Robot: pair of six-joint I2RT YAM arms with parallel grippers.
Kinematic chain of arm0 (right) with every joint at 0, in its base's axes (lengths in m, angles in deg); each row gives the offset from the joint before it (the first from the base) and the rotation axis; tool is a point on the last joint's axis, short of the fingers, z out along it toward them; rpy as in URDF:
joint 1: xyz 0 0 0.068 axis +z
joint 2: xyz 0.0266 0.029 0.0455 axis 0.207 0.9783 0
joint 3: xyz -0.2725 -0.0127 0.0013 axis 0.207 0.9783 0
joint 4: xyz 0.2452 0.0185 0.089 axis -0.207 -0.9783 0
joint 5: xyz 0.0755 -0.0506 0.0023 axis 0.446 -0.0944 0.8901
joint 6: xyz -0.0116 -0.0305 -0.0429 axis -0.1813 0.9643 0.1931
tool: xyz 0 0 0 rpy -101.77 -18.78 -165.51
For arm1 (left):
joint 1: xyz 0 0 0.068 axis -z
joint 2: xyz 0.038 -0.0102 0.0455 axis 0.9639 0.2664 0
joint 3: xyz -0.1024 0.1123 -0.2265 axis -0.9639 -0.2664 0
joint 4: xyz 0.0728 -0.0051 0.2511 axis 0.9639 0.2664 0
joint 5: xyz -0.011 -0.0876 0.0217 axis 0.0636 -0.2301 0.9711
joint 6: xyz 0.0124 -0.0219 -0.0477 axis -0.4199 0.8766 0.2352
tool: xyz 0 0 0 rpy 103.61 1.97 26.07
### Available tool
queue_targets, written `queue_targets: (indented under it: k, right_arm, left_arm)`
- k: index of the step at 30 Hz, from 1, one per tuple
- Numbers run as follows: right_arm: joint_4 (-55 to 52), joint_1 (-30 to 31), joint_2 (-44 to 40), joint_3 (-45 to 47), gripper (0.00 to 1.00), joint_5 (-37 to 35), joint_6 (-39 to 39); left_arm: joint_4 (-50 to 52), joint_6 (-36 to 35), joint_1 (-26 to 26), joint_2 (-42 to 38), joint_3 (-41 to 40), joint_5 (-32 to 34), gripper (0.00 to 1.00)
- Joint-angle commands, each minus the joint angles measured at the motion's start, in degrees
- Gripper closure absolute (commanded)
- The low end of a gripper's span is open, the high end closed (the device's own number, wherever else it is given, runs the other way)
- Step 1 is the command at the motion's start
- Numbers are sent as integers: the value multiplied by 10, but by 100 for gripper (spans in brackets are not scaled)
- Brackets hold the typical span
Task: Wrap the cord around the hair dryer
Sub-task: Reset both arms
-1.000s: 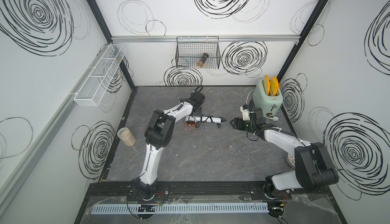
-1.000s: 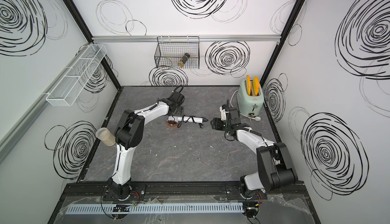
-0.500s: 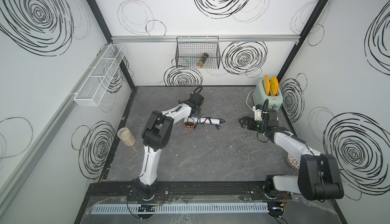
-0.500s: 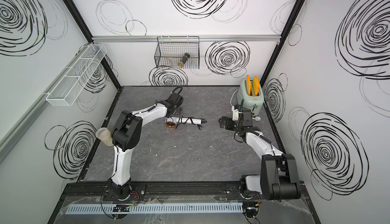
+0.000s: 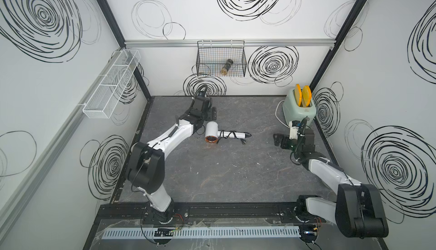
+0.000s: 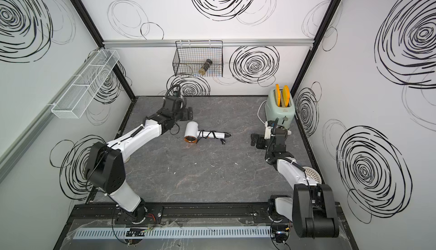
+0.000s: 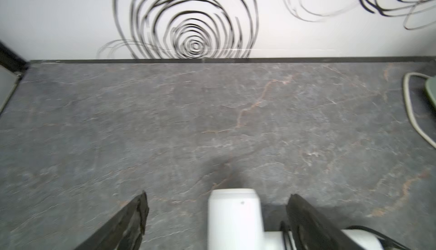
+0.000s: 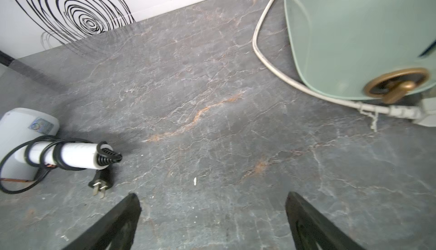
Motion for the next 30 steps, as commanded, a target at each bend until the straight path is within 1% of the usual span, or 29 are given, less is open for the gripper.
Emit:
queue_targets:
  k: [1, 2, 3, 5, 8, 9, 10, 11, 12, 15, 18, 20, 22, 25, 26, 27, 29, 30]
  right_arm:
    - [191, 1, -7, 58, 2, -82, 94]
    - [201, 0, 2, 62, 2, -110, 90]
    - [203, -3, 13, 60, 2, -125, 93]
    - [235, -5, 35, 66, 2, -137, 102]
    - [294, -5, 70, 78, 2, -139, 109]
    - [300, -5, 76, 71, 2, -141, 105]
    - [330, -6, 86, 75, 2, -142, 107]
    - [338, -7, 97, 73, 2, -147, 116]
    - [317, -9, 107, 58, 2, -149, 107]
    - [304, -10, 117, 43, 2, -141, 108]
    - [319, -14, 103, 59, 2, -133, 108]
    - [326, -20, 96, 67, 2, -127, 104]
    - [322, -24, 97, 65, 2, -123, 101]
    - [320, -25, 96, 64, 2, -108, 104]
    - [321, -25, 95, 65, 2, -107, 105]
    - [321, -25, 95, 66, 2, -105, 105]
    - [322, -25, 94, 66, 2, -104, 106]
    - [324, -25, 94, 68, 2, -103, 106]
  left_arm:
    - [-159, -25, -61, -79, -122, 16, 4]
    - [-195, -25, -78, -96, -160, 17, 4]
    - [-225, -28, -91, -106, -190, 26, 4]
    - [-267, -41, -103, -107, -230, 53, 4]
    - [-350, -73, -102, -88, -281, 90, 4]
    - [-379, -81, -101, -78, -297, 94, 4]
    - [-391, -83, -100, -74, -301, 97, 4]
    - [-383, -89, -100, -74, -295, 94, 4]
    - [-419, -102, -99, -74, -305, 93, 4]
    - [-472, -131, -108, -72, -320, 71, 4]
    - [-454, -161, -111, -82, -323, 44, 4]
    - [-466, -179, -101, -110, -356, 58, 4]
    - [-500, -170, -106, -135, -403, 37, 4]
    - [-559, -159, -121, -126, -456, 14, 4]
    - [-581, -158, -125, -120, -465, 11, 4]
    - [-581, -155, -129, -123, -463, 8, 4]
    - [-615, -132, -152, -117, -471, -41, 4]
    - [-613, -121, -162, -106, -468, -47, 4]
